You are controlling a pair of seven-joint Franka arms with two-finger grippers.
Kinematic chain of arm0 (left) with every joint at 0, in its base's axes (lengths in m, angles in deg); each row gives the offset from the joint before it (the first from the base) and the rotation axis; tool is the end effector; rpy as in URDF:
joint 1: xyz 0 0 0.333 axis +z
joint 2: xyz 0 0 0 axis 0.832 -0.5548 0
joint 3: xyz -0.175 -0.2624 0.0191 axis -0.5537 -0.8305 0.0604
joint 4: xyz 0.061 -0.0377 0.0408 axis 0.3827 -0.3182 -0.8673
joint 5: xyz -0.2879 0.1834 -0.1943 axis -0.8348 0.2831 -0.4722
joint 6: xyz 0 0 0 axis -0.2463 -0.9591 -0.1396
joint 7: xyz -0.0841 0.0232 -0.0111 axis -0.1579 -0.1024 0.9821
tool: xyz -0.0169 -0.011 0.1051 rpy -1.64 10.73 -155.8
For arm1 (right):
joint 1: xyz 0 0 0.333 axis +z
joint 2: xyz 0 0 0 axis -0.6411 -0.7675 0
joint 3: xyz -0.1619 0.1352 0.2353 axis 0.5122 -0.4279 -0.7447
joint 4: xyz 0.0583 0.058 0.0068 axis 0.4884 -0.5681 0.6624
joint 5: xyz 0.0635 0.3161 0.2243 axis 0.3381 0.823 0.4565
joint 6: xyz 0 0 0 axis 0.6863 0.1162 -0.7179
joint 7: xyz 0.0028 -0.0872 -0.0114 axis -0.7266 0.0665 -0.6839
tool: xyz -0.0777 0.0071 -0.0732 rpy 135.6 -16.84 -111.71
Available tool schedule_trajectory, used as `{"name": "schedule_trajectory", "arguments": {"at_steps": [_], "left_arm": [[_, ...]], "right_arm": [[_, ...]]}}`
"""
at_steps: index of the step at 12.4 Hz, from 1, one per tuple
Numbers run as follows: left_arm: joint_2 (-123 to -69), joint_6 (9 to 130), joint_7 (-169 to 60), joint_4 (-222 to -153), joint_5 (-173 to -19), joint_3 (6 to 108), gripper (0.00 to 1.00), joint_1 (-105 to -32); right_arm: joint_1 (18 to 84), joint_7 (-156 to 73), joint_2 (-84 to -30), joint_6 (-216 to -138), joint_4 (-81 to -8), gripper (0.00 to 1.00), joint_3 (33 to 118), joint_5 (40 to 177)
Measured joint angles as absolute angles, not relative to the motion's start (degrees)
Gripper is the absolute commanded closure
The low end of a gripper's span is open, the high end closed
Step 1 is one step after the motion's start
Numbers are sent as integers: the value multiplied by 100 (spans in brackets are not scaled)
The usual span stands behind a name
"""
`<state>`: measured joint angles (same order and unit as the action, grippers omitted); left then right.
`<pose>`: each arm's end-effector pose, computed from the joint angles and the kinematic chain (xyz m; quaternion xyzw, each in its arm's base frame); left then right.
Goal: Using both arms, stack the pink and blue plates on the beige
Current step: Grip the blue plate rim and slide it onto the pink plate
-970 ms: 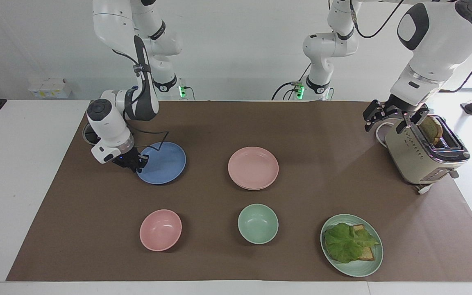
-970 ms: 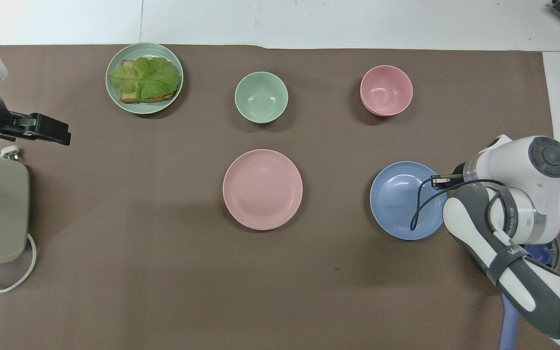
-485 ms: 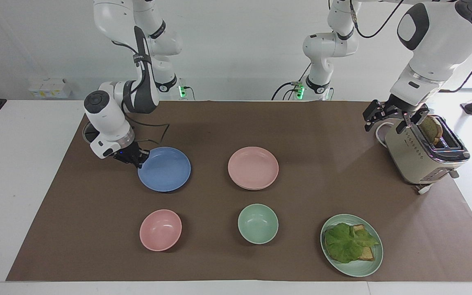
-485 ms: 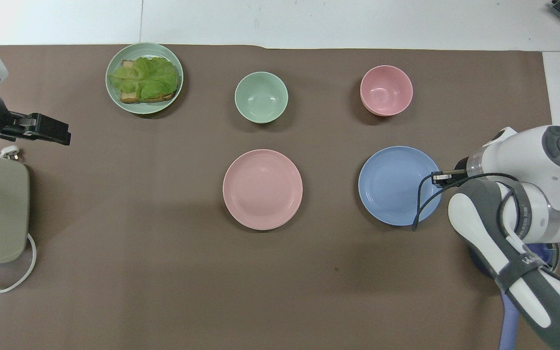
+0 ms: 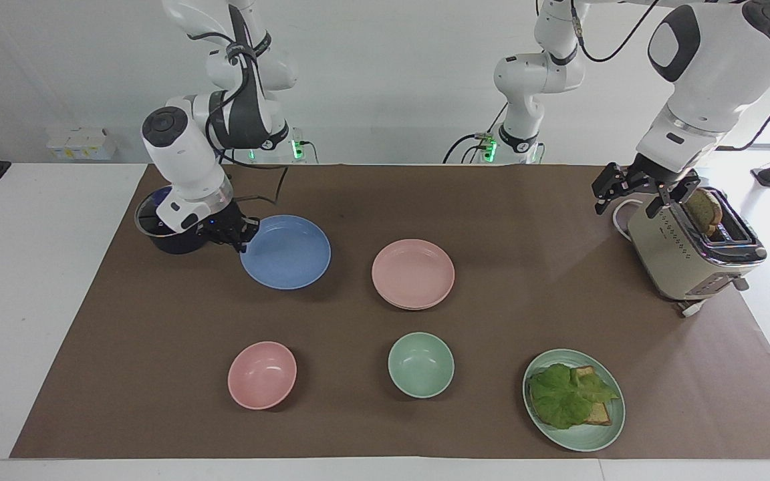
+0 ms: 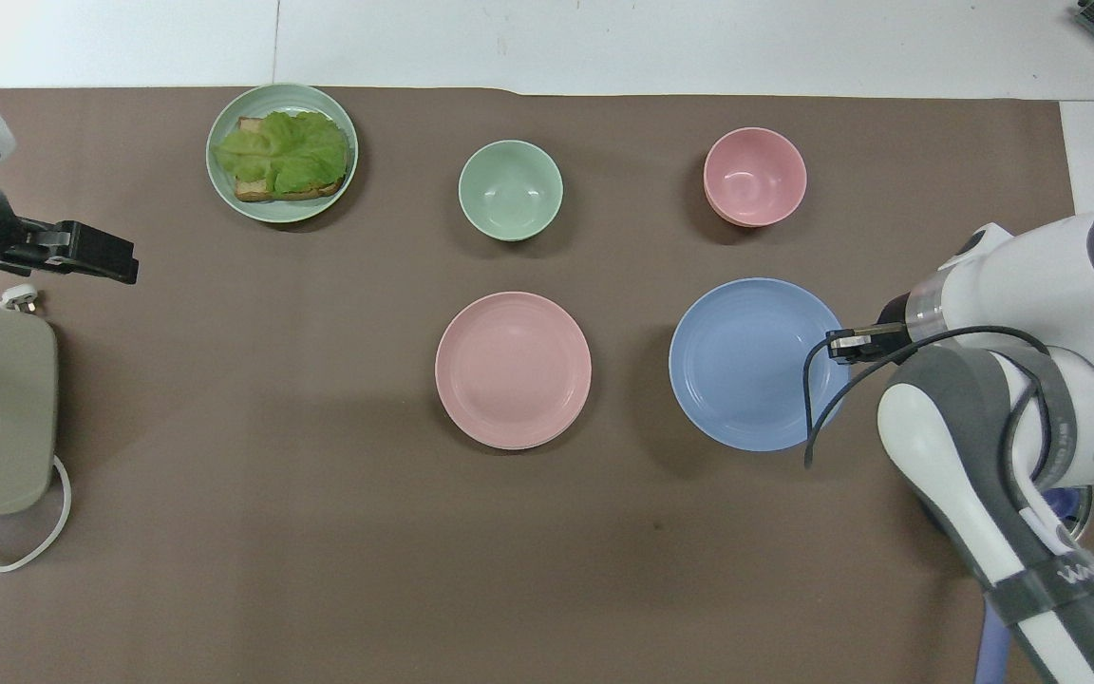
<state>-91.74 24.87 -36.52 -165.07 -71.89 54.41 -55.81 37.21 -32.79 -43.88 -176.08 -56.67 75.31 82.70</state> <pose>0.5860 -0.0551 0.6075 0.9972 -0.0705 0.0172 0.0162 0.5558 0.0523 0.4340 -0.9991 -0.0176 0.0117 0.0376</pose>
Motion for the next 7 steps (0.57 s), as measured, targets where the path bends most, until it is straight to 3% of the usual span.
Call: {"name": "schedule_trajectory", "arguments": {"at_steps": [7], "left_arm": [[-9174, 2486, -3652, -16507, -7189, 5441, 0, -5581]], "right_arm": [[3819, -2002, -4370, -17603, -5367, 100, 6411, 8653]]}}
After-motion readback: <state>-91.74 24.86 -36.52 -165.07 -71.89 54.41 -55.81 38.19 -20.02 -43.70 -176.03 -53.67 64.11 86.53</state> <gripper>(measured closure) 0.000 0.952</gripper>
